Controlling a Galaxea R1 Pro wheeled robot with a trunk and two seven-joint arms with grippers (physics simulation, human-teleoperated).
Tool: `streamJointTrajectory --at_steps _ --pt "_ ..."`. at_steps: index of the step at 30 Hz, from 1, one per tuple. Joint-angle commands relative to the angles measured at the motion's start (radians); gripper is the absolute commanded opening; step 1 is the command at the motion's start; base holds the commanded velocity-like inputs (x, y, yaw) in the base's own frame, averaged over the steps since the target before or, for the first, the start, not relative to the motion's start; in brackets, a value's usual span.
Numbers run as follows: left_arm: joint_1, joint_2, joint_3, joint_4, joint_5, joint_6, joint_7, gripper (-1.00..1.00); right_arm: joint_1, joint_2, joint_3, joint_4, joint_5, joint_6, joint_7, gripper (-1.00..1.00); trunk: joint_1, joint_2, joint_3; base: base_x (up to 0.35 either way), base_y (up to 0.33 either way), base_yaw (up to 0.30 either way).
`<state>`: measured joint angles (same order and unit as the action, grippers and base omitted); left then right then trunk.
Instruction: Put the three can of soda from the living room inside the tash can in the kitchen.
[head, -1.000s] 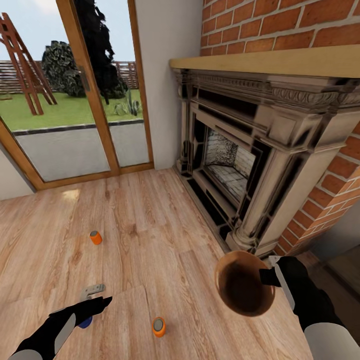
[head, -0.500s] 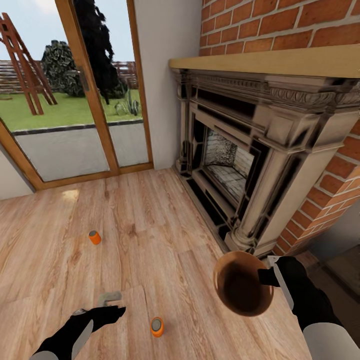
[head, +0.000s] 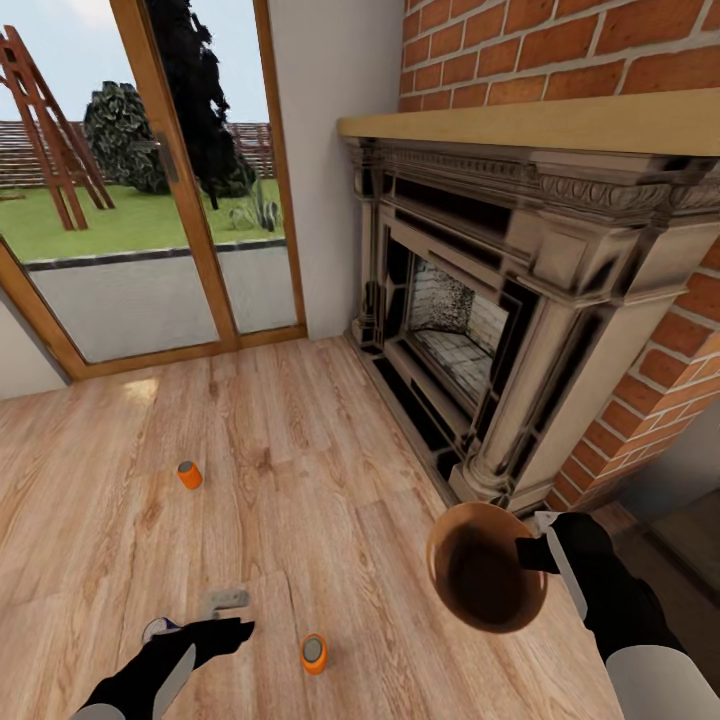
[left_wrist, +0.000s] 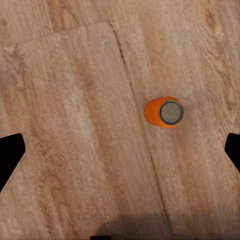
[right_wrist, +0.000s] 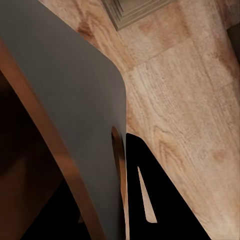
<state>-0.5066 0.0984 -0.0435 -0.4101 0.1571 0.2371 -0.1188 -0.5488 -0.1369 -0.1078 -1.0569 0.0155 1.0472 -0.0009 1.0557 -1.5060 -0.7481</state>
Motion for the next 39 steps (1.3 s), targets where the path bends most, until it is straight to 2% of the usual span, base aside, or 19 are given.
streamJointTrajectory --at_steps 1,12,16,17,22,27,39 --pt "0.0 -0.001 0.0 0.0 0.0 0.0 0.002 1.0 0.0 0.0 0.0 0.0 -0.012 0.0 0.004 -1.0 0.0 0.0 0.0 0.0 0.0 0.0" --pt "-0.002 -0.042 -0.002 -0.006 -0.003 0.008 0.012 1.0 0.0 0.0 0.002 0.0 -0.012 0.0 0.003 -1.0 0.0 0.0 0.0 0.0 0.0 0.0" --pt "-0.006 -0.1 -0.002 -0.011 -0.003 0.035 0.064 1.0 0.0 0.0 0.002 -0.001 -0.013 0.0 0.004 -1.0 0.0 0.0 0.0 0.0 0.0 0.0" --pt "-0.007 -0.126 -0.002 -0.013 -0.003 0.056 0.08 1.0 0.0 0.0 0.002 -0.001 -0.013 0.0 0.004 -1.0 0.0 0.0 0.0 0.0 0.0 0.0" --pt "-0.011 -0.17 -0.003 -0.042 -0.003 0.094 0.118 1.0 0.0 0.001 0.002 -0.002 -0.013 0.0 0.004 -1.0 0.0 0.0 0.0 0.0 0.0 0.0" --pt "-0.012 -0.179 -0.003 -0.055 -0.002 0.101 0.126 1.0 0.0 0.001 0.014 -0.002 -0.013 0.0 0.004 -1.0 0.0 0.0 0.0 0.0 0.0 0.0" --pt "-0.01 -0.178 -0.003 -0.072 0.001 0.101 0.128 1.0 0.0 0.001 0.04 -0.002 -0.014 0.0 0.004 -1.0 0.0 0.0 0.0 0.0 0.0 0.0"
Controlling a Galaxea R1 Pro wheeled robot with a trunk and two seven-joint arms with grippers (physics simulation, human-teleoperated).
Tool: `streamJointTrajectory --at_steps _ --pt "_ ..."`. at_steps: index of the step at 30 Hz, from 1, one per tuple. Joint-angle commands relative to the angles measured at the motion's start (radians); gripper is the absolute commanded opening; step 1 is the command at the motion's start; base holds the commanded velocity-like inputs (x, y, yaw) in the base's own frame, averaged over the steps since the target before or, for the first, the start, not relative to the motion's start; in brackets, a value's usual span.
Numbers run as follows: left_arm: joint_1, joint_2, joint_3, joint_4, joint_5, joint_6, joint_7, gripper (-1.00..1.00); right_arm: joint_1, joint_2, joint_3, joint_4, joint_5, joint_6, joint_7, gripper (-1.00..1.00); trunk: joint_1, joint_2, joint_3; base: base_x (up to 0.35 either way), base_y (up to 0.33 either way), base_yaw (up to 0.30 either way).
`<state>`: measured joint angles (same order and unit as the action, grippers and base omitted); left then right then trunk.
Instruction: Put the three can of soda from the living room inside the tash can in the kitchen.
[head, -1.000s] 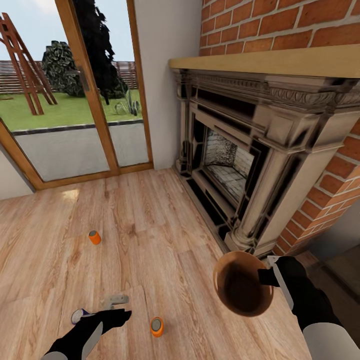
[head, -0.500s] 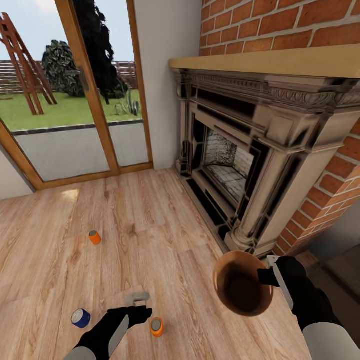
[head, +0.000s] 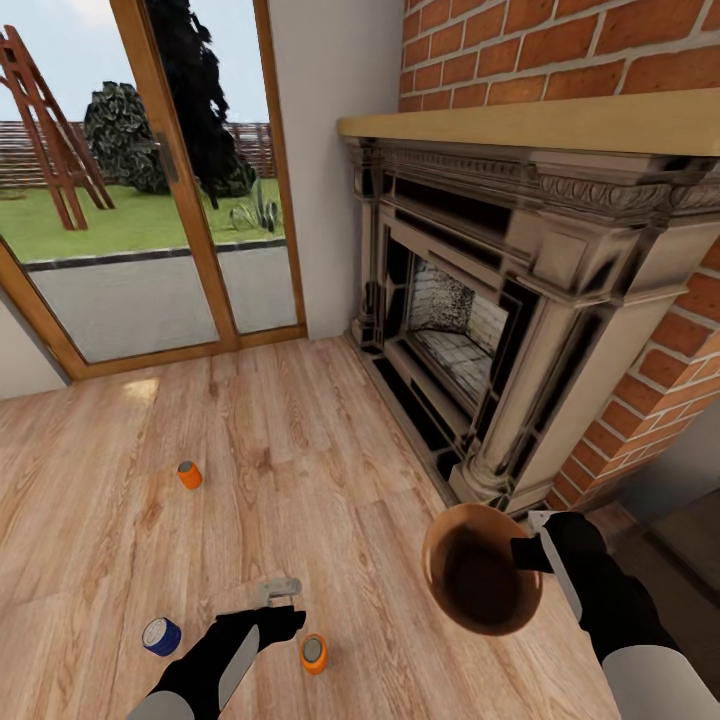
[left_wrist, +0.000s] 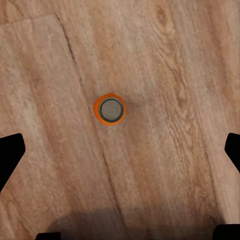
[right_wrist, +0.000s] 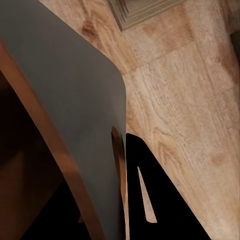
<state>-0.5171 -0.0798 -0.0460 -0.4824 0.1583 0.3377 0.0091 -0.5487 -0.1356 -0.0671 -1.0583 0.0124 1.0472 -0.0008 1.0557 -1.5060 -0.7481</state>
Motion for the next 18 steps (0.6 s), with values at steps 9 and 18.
streamJointTrajectory --at_steps 9,18 --pt "0.0 0.0 0.0 -0.001 0.0 0.0 0.0 1.0 0.0 0.0 0.001 0.0 -0.011 0.0 0.004 -1.0 0.0 0.0 0.0 0.0 0.0 0.0" --pt "0.0 -0.001 0.0 -0.001 0.001 0.001 0.0 1.0 0.0 0.0 0.001 0.0 -0.011 0.0 0.004 -1.0 -0.015 0.028 0.013 0.0 0.0 0.0"
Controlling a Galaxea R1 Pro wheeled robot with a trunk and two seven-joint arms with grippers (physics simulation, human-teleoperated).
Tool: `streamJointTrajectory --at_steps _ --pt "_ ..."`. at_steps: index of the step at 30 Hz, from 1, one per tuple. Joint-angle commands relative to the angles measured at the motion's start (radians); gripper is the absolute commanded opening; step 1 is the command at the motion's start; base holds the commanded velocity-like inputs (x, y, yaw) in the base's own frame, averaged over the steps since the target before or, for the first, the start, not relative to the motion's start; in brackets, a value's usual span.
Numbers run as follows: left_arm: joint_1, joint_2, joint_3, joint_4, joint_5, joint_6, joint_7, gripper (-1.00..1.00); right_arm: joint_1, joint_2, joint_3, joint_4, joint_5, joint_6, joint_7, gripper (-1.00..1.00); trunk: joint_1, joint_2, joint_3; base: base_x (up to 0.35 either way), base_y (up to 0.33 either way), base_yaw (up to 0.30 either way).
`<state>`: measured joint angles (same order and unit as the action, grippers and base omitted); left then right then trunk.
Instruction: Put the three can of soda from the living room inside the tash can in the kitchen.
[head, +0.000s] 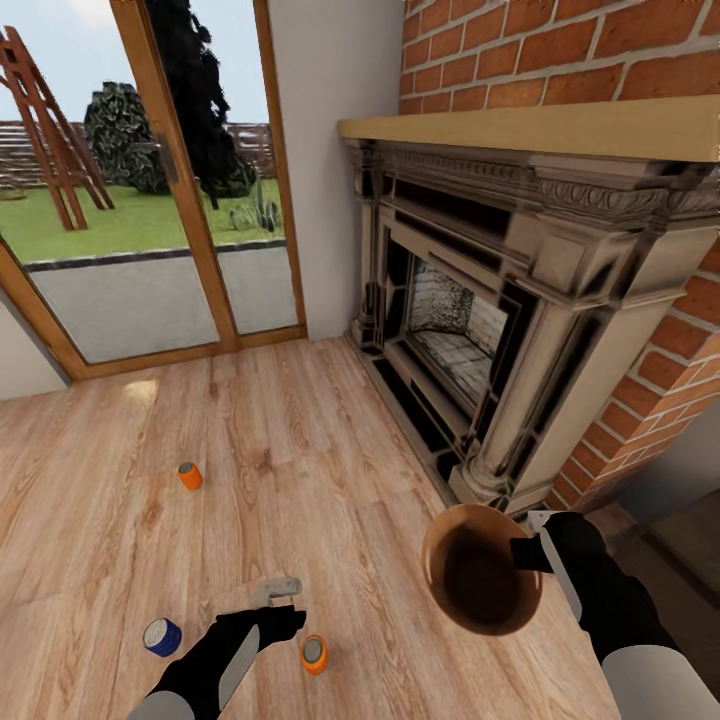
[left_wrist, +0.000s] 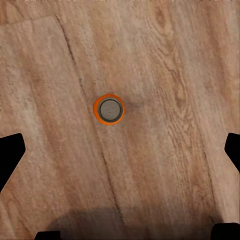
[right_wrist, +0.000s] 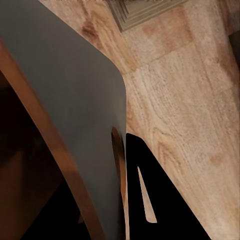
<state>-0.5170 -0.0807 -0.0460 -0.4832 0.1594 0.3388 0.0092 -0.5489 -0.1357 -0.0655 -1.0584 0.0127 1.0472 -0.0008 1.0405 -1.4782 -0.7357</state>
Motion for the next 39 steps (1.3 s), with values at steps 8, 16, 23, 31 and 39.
streamJointTrajectory --at_steps 8,16,23,31,39 --pt "0.0 0.0 0.0 0.0 0.0 0.0 -0.001 1.0 0.0 0.001 0.001 0.0 -0.011 0.0 0.004 -1.0 -0.031 0.056 0.025 0.0 0.0 0.0" --pt "0.0 0.0 0.0 0.0 0.0 0.0 -0.001 1.0 0.0 0.001 0.001 0.0 -0.011 0.0 0.004 -1.0 -0.061 0.112 0.05 0.0 0.0 0.0" --pt "0.0 0.0 0.0 -0.002 -0.001 -0.002 -0.001 1.0 0.0 0.001 0.002 0.0 -0.011 0.0 0.004 -1.0 -0.077 0.14 0.063 0.0 0.0 0.0" --pt "0.0 -0.001 0.001 -0.008 -0.001 -0.002 0.002 1.0 0.0 0.003 0.003 0.0 -0.011 0.0 0.004 -1.0 -0.065 0.119 0.053 0.0 0.0 0.0" --pt "0.0 -0.002 0.001 -0.009 0.001 -0.001 0.002 1.0 0.001 0.005 0.003 0.0 -0.011 0.0 0.004 -1.0 -0.035 0.063 0.028 0.0 0.0 0.0"
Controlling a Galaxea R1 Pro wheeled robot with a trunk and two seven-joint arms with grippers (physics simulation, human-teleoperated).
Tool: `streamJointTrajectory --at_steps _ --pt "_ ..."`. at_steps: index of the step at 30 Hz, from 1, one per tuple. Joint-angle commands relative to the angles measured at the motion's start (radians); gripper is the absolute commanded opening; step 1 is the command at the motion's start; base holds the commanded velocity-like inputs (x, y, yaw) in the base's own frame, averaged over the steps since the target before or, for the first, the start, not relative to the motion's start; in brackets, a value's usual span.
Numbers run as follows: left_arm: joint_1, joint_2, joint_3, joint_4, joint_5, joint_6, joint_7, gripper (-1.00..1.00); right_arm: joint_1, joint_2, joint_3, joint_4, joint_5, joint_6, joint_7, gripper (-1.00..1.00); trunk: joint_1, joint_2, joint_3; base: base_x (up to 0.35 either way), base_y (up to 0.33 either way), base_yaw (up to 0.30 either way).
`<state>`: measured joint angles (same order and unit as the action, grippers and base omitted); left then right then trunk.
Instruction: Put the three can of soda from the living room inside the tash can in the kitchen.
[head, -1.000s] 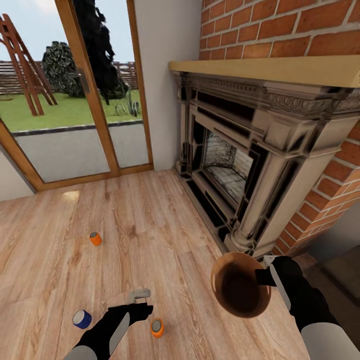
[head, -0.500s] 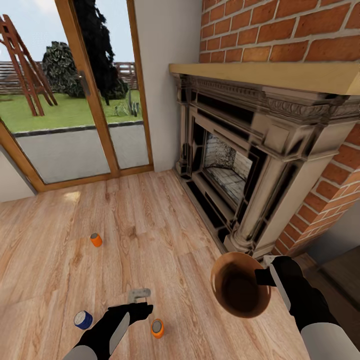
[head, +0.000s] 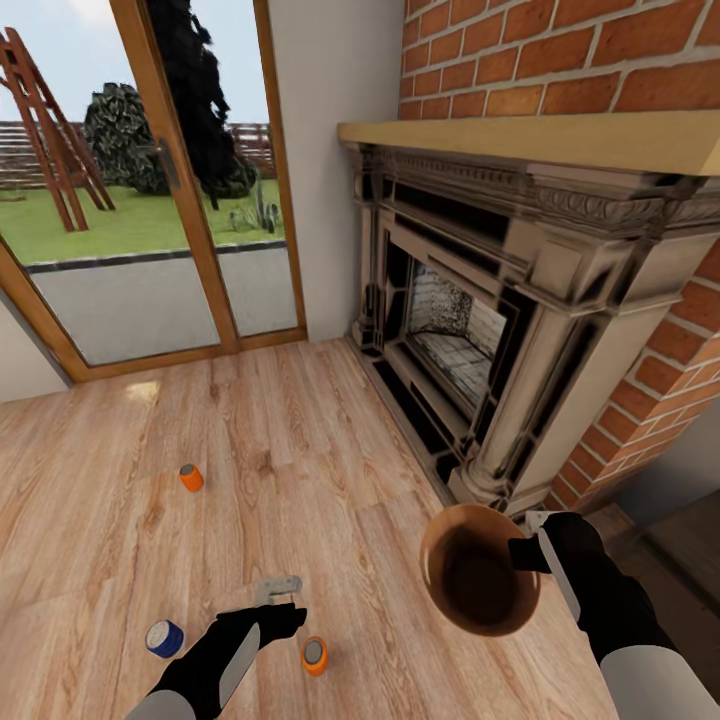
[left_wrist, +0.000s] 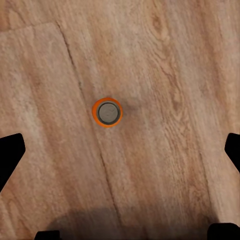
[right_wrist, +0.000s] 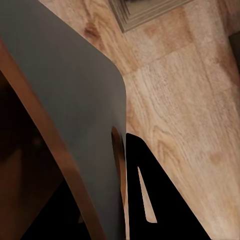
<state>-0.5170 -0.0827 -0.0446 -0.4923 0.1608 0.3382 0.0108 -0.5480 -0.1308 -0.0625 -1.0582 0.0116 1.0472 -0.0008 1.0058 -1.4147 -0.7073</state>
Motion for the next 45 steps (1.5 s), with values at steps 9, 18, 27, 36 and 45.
streamJointTrajectory --at_steps 9,18,27,36,45 --pt "0.0 0.0 0.0 0.0 0.0 0.0 0.0 1.0 -0.001 0.0 0.0 0.0 -0.01 0.0 0.004 -1.0 0.035 -0.063 -0.028 0.0 0.0 0.0" --pt "0.0 0.0 0.0 0.001 0.0 0.0 0.0 1.0 -0.001 0.0 0.0 0.0 -0.01 0.0 0.004 -1.0 0.069 -0.126 -0.056 0.0 0.0 0.0" --pt "-0.002 0.0 0.0 0.003 0.003 0.001 0.001 1.0 -0.001 0.0 0.0 0.0 -0.01 0.0 0.004 -1.0 0.104 -0.189 -0.085 0.0 0.0 0.0" --pt "-0.005 0.001 0.0 0.004 0.001 0.001 0.001 1.0 0.0 0.0 0.001 0.0 -0.009 0.0 0.003 -1.0 0.138 -0.252 -0.113 0.0 0.0 0.0" --pt "-0.005 0.001 0.0 0.006 0.0 0.001 0.001 1.0 -0.001 0.0 0.012 0.0 -0.009 0.0 0.002 -1.0 0.173 -0.315 -0.141 0.0 0.0 0.0"
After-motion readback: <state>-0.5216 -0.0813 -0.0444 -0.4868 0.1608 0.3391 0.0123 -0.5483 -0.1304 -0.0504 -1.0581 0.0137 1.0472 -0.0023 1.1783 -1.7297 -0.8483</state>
